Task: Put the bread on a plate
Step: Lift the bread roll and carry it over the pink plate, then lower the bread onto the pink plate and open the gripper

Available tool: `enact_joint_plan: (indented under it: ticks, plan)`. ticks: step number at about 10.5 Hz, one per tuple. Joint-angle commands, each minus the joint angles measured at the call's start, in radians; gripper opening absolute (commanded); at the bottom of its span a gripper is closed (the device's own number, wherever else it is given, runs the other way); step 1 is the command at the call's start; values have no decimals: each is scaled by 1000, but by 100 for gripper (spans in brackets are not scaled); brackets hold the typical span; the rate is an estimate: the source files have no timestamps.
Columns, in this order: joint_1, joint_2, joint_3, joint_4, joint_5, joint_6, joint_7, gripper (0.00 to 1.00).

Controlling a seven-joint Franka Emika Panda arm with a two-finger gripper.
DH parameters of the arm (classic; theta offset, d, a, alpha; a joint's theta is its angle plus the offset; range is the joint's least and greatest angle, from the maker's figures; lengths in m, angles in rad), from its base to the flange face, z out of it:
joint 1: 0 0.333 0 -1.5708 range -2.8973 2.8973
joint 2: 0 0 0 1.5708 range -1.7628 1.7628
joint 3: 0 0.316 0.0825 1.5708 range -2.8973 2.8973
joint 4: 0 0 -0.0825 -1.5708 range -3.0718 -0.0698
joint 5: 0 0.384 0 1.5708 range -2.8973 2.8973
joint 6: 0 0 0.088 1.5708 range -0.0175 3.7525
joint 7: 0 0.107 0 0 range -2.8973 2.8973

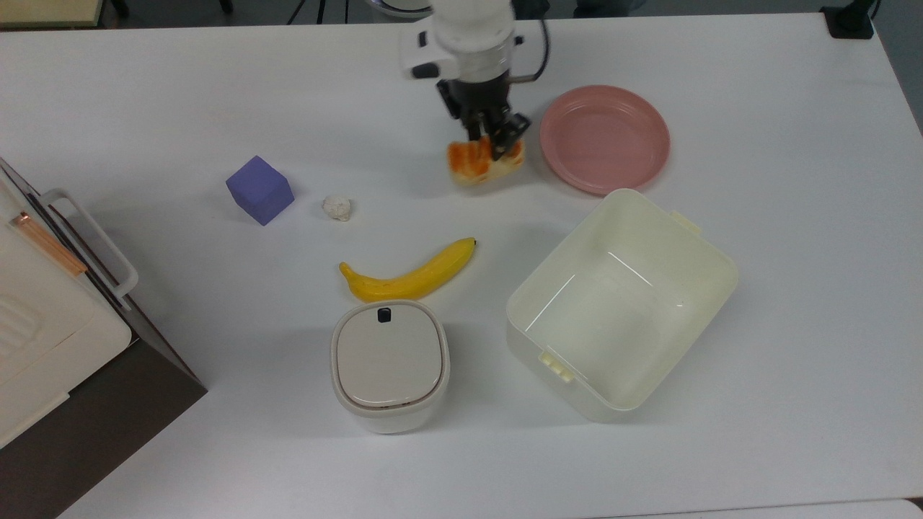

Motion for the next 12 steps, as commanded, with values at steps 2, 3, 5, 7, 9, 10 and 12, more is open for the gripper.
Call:
enact_joint_plan:
  ticks: [2, 3, 5, 7, 9, 10, 12]
  plan:
    - [61, -45, 137, 26, 64, -35, 82, 40]
    - [78, -40, 154, 42, 64, -33, 104, 41]
    - [122, -26, 160, 53, 64, -27, 146, 46]
    - [141, -5, 162, 64, 50, -26, 195, 100]
    - [142, -2, 162, 88, 47, -27, 199, 100]
    - [135, -2, 162, 111, 47, -36, 196, 100]
    - [112, -14, 159, 133, 44, -65, 145, 100]
